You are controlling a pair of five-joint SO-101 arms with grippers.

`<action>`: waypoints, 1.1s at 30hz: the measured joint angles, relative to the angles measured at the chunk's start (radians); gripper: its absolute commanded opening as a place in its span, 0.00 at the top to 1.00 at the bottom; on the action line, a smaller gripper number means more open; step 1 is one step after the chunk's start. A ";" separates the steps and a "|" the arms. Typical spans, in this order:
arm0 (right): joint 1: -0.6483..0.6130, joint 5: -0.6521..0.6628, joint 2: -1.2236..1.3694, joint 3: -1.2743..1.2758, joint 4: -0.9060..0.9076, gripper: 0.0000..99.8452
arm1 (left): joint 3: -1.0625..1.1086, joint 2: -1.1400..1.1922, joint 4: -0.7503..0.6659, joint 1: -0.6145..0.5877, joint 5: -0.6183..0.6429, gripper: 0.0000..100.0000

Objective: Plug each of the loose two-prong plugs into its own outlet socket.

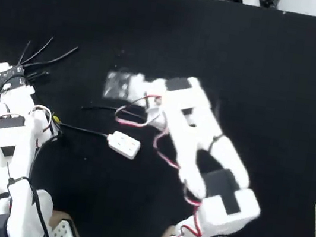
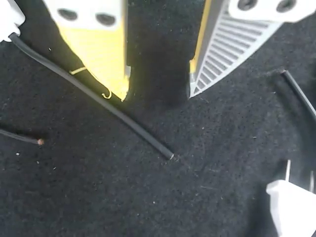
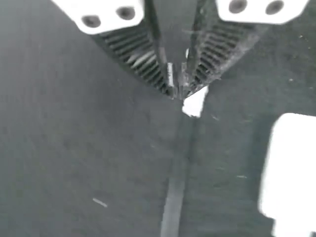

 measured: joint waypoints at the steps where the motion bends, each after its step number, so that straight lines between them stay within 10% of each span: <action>1: 0.018 -0.055 -0.037 0.000 0.014 0.99 | 0.000 0.000 0.000 0.002 0.000 0.80; 11: 0.051 -0.559 -0.213 0.103 0.074 0.86 | 0.000 0.000 0.000 0.003 0.000 0.80; 28: 0.038 -0.224 0.043 0.114 0.017 0.73 | 0.000 0.000 0.000 0.003 0.000 0.80; 33: 0.035 -0.221 0.115 0.123 -0.014 0.93 | 0.000 0.000 0.000 0.003 0.000 0.80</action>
